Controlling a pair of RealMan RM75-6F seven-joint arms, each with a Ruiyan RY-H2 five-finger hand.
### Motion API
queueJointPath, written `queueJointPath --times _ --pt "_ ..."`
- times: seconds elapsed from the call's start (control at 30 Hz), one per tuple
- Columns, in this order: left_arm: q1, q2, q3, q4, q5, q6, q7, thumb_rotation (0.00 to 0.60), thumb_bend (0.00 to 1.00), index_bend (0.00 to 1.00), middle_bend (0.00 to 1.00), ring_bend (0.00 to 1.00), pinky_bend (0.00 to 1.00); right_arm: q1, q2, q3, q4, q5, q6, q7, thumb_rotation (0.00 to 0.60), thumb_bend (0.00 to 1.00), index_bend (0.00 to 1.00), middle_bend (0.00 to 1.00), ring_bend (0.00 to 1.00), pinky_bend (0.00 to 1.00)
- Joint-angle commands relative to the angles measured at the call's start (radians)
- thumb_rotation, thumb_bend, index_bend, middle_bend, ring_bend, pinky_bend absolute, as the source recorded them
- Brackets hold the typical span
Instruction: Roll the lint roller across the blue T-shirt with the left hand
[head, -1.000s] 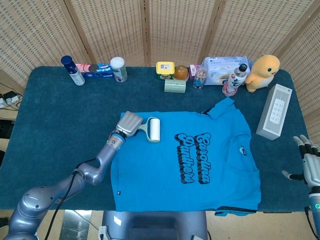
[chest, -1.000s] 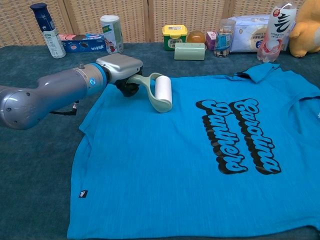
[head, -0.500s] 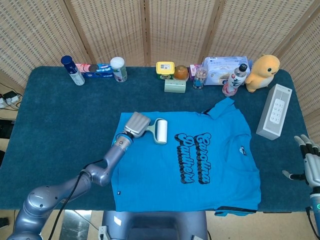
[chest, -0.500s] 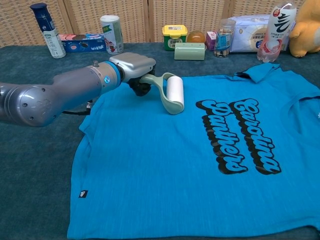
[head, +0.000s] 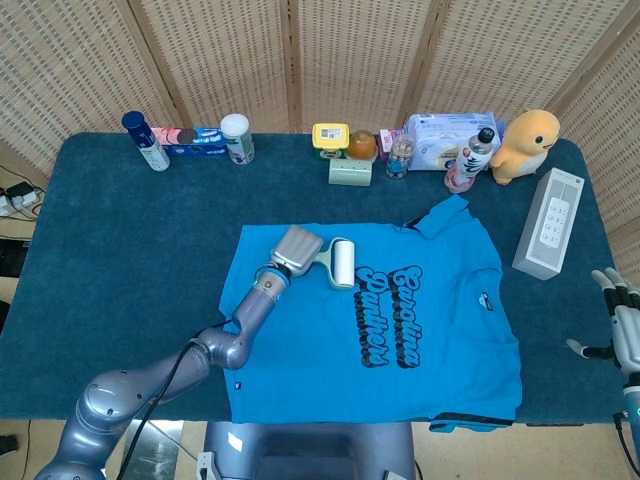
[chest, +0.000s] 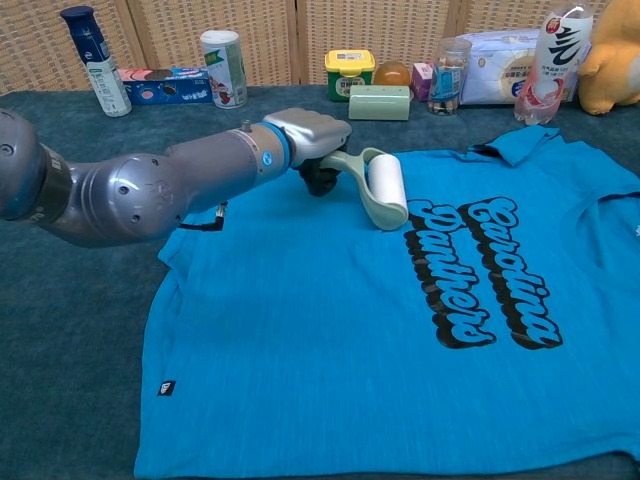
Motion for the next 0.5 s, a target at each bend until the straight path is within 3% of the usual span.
queueJointPath --times 0.03,0.5 --pt "-0.012 -0.011 -0.005 0.011 -0.008 -0.004 0.002 0.600 0.65 0.94 0.88 0.84 1.00 -0.001 0.002 0.001 -0.001 -0.001 0.001 0.003 0.600 0.00 0.02 0.00 0.00 0.00" --pt "-0.093 -0.062 -0.032 0.075 -0.048 -0.031 0.017 0.600 0.65 0.94 0.88 0.84 1.00 0.000 0.005 -0.001 -0.004 -0.001 -0.002 0.005 0.600 0.00 0.03 0.00 0.00 0.00"
